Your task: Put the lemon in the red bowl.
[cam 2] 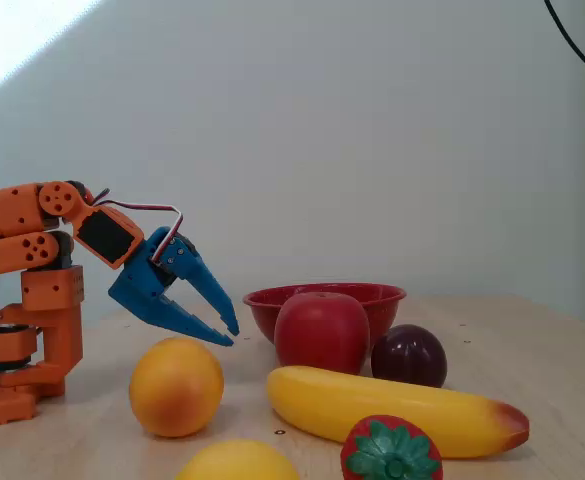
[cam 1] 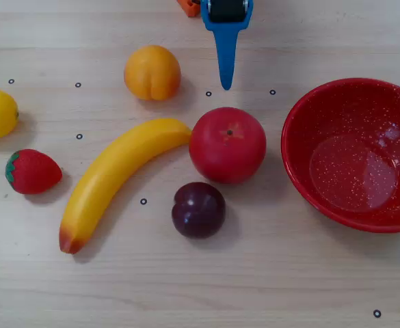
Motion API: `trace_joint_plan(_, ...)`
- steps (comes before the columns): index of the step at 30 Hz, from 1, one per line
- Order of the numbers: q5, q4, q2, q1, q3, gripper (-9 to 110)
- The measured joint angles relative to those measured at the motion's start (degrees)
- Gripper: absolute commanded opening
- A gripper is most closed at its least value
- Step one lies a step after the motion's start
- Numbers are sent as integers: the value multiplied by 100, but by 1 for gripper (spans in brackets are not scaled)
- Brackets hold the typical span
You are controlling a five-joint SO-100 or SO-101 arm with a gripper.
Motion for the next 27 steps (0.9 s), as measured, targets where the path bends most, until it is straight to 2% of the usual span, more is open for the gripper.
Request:
trace_joint_plan(4,-308,0,0,-246,0,0)
trace_joint_plan(15,-316,9,-26,-167,9,0)
trace_joint_plan(22,-334,475,-1028,-176,-633,0)
trace_joint_plan(27,-360,1169,-1564,-167,-1872,0)
